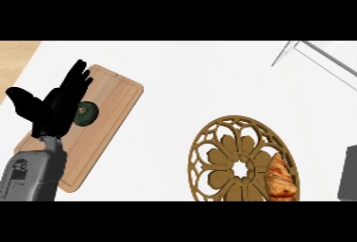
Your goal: Pick the tomato from the placemat and place it in the tiered shelf
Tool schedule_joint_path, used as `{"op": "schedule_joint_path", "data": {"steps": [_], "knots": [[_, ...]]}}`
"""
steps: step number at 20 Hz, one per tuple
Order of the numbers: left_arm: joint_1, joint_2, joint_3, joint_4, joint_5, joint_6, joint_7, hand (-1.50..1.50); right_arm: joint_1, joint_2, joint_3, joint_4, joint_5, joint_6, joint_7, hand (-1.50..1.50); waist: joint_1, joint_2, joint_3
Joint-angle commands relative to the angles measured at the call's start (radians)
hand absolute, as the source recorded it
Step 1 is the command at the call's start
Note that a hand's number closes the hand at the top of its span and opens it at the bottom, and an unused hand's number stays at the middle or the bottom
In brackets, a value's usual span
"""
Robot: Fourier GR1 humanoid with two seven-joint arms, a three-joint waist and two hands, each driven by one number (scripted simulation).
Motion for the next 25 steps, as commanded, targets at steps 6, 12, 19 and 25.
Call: {"op": "schedule_joint_path", "data": {"steps": [6, 12, 19, 25], "knots": [[0.017, -0.01, 0.0, -0.029, 0.003, 0.009, 0.008, 0.0, 0.022, -0.158, -0.01, 0.122, -0.014, 0.335, 0.053, -1.5, -0.001, 0.002, 0.002], [0.018, -0.014, -0.006, -0.019, -0.011, 0.016, -0.001, 0.0, 0.078, -0.263, -0.038, 0.143, -0.038, 0.495, -0.008, -1.5, -0.019, 0.004, 0.007], [0.035, -0.013, 0.013, -0.018, 0.009, 0.01, -0.007, 0.0, 0.158, -0.263, -0.063, 0.119, -0.069, 0.579, -0.114, -1.5, -0.038, 0.001, 0.011], [0.069, -0.01, 0.018, -0.027, 0.002, 0.013, -0.019, 0.0, 0.236, -0.277, -0.045, 0.046, -0.064, 0.604, -0.217, -1.5, -0.052, -0.008, 0.012]]}}
